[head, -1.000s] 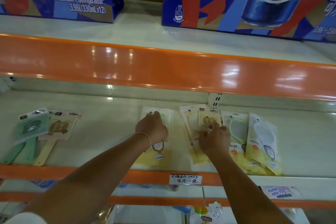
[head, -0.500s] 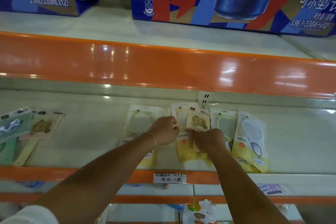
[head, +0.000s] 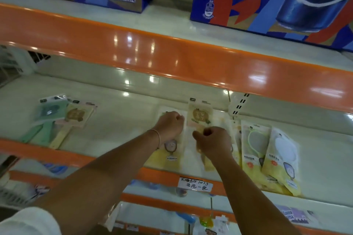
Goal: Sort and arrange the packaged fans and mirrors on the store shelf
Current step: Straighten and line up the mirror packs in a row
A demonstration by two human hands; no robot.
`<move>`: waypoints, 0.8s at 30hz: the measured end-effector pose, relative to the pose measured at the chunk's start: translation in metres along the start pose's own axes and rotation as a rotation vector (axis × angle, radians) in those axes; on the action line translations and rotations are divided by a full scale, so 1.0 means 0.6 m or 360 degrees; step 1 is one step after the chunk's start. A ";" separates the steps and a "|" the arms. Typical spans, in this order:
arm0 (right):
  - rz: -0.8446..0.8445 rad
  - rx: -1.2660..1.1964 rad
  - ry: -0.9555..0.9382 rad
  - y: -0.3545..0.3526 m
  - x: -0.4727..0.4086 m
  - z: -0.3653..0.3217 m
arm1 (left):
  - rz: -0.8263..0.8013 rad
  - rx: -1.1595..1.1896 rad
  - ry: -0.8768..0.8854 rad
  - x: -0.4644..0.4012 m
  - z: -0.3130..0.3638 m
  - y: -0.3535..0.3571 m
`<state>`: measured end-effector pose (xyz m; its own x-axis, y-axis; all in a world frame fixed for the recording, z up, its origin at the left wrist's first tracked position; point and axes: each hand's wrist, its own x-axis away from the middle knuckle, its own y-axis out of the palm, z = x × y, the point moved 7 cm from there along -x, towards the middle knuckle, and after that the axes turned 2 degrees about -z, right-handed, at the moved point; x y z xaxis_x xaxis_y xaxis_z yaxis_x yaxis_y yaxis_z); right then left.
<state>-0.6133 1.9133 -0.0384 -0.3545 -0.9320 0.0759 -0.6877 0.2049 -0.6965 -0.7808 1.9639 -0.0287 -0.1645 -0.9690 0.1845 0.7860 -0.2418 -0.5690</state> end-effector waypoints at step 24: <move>-0.0382 0.0098 -0.0449 0.429 0.150 -0.363 | 0.0465 -0.0743 -0.0175 0.121 -0.317 -0.438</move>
<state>-0.9600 1.9471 -0.0554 0.0067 -0.9988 0.0486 -0.6878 -0.0399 -0.7248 -1.1124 1.9472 -0.0184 0.1035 -0.9940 0.0341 0.4382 0.0147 -0.8988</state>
